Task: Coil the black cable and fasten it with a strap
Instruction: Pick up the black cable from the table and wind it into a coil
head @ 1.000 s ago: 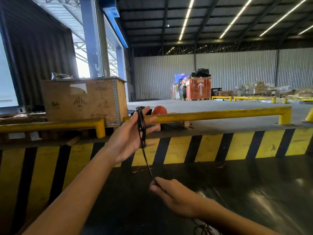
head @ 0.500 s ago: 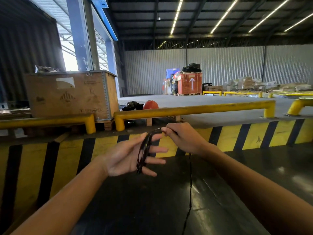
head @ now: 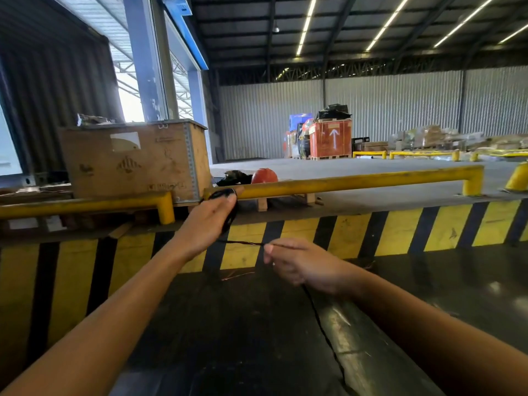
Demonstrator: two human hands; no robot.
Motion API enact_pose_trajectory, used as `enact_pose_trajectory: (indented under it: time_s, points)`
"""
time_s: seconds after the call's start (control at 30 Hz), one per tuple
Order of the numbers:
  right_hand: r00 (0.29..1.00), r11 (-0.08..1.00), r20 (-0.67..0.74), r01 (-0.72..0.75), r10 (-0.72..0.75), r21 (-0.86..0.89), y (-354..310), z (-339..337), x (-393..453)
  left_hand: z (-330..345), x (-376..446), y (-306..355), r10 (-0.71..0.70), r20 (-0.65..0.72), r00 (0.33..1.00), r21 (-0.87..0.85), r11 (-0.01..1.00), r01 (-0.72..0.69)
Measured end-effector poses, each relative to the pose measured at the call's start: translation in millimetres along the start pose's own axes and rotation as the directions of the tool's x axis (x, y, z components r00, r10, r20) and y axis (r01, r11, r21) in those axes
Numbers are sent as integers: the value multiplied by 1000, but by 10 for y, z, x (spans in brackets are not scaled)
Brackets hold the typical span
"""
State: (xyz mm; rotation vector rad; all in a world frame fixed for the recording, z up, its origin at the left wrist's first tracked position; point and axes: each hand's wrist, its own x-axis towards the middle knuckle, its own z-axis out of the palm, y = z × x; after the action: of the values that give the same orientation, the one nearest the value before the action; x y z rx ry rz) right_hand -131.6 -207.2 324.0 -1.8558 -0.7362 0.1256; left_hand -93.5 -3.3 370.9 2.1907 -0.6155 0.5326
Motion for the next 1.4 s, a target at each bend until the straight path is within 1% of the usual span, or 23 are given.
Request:
enact_pose_trajectory:
  time_s: [0.03, 0.1, 0.17, 0.23, 0.27, 0.37, 0.43, 0.47, 0.53, 0.6, 0.63, 0.7, 0.73, 0.8, 0.83, 0.93, 0.97, 1.0, 1.07, 1.17, 1.27, 1.33, 1.4]
  points:
    - [1000, 998, -12, 13, -12, 61, -50, -37, 10, 15, -18, -18, 11, 72, 997, 145, 989, -21]
    - [997, 999, -71, 32, -29, 31, -152, -116, 62, 42, -27, -46, -50, 229, 972, 291, 957, -19]
    - [979, 979, -184, 53, -90, -198, -236, -214, 139, 47, -31, -33, -159, 361, 919, 289, 956, 52]
    - [939, 849, -262, 54, -222, -526, -244, -322, 221, 21, -57, 10, -226, 505, 833, 123, 974, 189]
    - [923, 788, -274, 49, -271, -613, -206, -362, 252, -5, -78, 21, -239, 584, 776, 1, 956, 294]
    - [891, 775, -328, 42, -315, -631, -65, -380, 273, -62, -136, -67, -136, 788, 600, -281, 788, 548]
    - [878, 775, -349, 39, -328, -631, 42, -317, 284, -42, -161, -143, 64, 832, 552, -467, 618, 632]
    - [877, 785, -347, 52, -332, -617, 88, -273, 289, -21, -158, -160, 174, 816, 551, -552, 518, 653]
    - [891, 826, -330, 83, -313, -558, 184, -142, 313, 38, -125, -143, 332, 716, 614, -697, 286, 658]
    - [910, 871, -314, 94, -271, -482, 264, 20, 334, 90, -85, -31, 363, 577, 732, -803, 88, 589]
    - [920, 886, -306, 85, -246, -455, 284, 97, 333, 90, -61, 53, 311, 491, 814, -864, 54, 501]
    - [941, 894, -279, 51, -192, -445, 314, 204, 308, 30, -9, 214, 118, 280, 953, -958, 98, 270]
    - [951, 887, -258, 35, -171, -460, 325, 222, 283, -27, 34, 255, 34, 164, 986, -979, 130, 158]
    - [967, 866, -217, 9, -135, -499, 344, 175, 228, -150, 132, 268, -89, -36, 995, -968, 252, -13]
    - [972, 855, -202, -1, -121, -518, 340, 132, 199, -199, 179, 224, -133, -106, 985, -925, 378, -49]
    - [975, 795, -172, 9, -143, -607, 299, -37, 135, -238, 218, 24, -181, -190, 965, -555, 831, 46]
    - [970, 772, -175, 21, -170, -636, 268, -104, 119, -201, 191, -59, -145, -153, 978, -335, 938, 87]
    - [962, 754, -188, 27, -199, -657, 238, -176, 113, -140, 153, -144, -117, -68, 991, -115, 987, 108]
    - [940, 715, -226, 27, -257, -698, 173, -319, 124, 5, 72, -264, -146, 163, 976, 195, 974, 113]
    - [907, 689, -280, 17, -316, -725, 105, -469, 182, 188, -28, -247, -289, 435, 853, 345, 928, 139]
    - [869, 720, -360, -6, -340, -694, 107, -539, 230, 248, -109, -159, -324, 710, 626, 73, 917, 392]
    - [838, 739, -411, -14, -359, -674, 143, -534, 241, 246, -139, -183, -142, 850, 507, -190, 815, 547]
    - [810, 780, -464, -14, -357, -625, 186, -469, 238, 230, -149, -195, 87, 870, 486, -428, 622, 655]
